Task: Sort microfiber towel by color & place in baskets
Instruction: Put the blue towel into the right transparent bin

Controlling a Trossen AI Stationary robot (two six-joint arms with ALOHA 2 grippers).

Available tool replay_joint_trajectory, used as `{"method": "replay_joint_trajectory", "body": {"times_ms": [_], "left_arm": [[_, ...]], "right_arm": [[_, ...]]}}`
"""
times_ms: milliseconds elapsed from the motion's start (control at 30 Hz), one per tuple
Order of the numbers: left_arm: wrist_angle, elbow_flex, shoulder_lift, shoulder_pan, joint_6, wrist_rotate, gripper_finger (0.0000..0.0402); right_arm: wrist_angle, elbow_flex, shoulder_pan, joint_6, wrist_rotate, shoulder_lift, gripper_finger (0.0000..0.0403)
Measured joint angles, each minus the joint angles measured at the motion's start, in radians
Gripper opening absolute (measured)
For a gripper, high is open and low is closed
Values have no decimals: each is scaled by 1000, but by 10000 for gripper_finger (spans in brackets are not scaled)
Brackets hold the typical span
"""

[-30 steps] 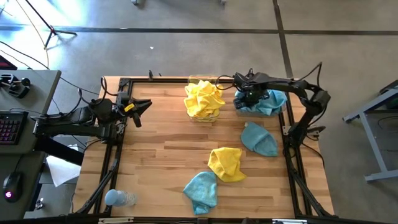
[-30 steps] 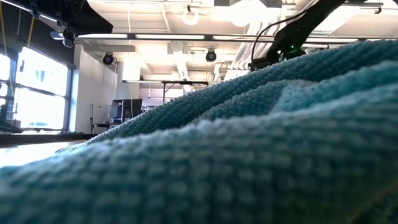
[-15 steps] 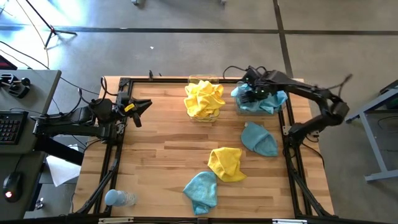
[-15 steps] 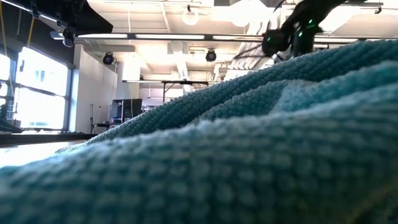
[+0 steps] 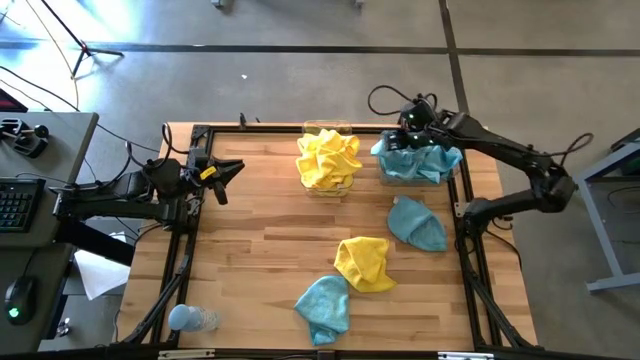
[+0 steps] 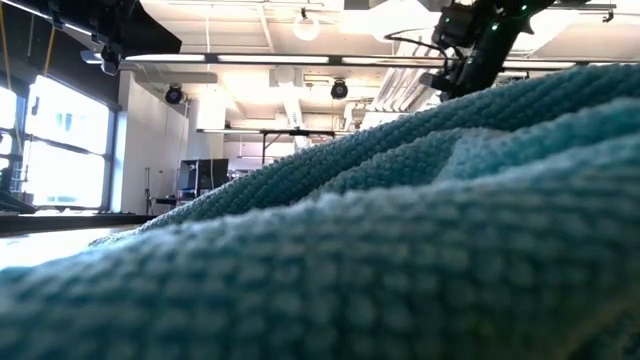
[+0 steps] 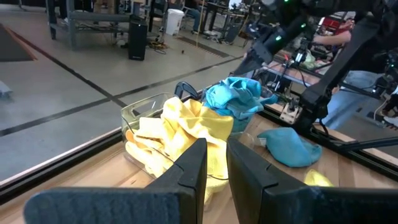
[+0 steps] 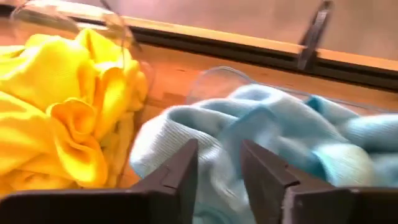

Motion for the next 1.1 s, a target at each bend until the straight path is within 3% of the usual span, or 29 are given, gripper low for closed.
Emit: {"method": "replay_joint_trajectory", "body": {"times_ms": [200,467,900,1100], "left_arm": [[0,0,0,0,-15,1,50],[0,0,0,0,-45,2,50],[0,0,0,0,-55,3,50],[0,0,0,0,-55,4,50]], "right_arm": [[25,0,-2,-35,-23,105,11],[-96,0,-70,-44,-47,232,3],[-31,2,-112,-63,-65,421,1],[-27,3,-112,-85,-80,428,1]]}}
